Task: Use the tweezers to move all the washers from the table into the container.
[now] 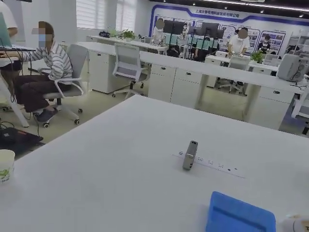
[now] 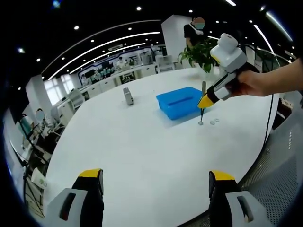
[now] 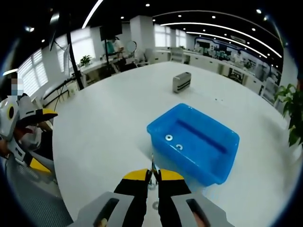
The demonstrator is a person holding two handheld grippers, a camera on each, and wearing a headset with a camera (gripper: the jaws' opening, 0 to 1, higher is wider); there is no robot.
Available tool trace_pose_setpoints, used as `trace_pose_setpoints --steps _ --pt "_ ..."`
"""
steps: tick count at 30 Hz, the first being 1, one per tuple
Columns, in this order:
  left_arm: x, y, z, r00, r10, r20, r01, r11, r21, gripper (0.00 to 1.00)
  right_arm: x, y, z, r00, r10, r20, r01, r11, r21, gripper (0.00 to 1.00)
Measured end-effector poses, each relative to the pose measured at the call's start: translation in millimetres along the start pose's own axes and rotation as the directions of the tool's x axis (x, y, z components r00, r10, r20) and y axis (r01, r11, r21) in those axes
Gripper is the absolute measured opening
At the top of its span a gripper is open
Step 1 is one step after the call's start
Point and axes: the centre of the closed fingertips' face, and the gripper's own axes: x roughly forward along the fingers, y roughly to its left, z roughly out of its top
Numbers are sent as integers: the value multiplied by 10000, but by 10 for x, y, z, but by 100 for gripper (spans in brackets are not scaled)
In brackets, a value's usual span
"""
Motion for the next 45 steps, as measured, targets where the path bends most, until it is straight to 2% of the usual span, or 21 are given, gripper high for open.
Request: trace_pose_setpoints --steps 5,6,14,31,37,45 --pt "5 -9 -9 10000 -42 -71 43 10000 49 94 30 -3 -64 9996 -158 -232 149 9992 -372 3" --pt "4 -11 -9 10000 -51 -71 52 10000 56 94 31 -3 -28 9999 -162 46 164 9991 -402 3" --pt "12 -29 -27 9997 -127 -203 130 9998 160 94 26 -4 -38 9999 -26 156 20 9992 411 3" --pt "21 -19 -50 9995 -47 -323 53 9998 184 94 78 13 -20 9996 53 261 -67 9985 547 3" --pt "20 -15 -53 9994 -26 -332 32 9998 187 94 86 24 -37 9998 -3 175 -2 9997 232 3" --pt "17 -17 -60 9993 -36 -372 45 9997 226 94 73 9 -64 9997 -17 258 11 9998 212 2"
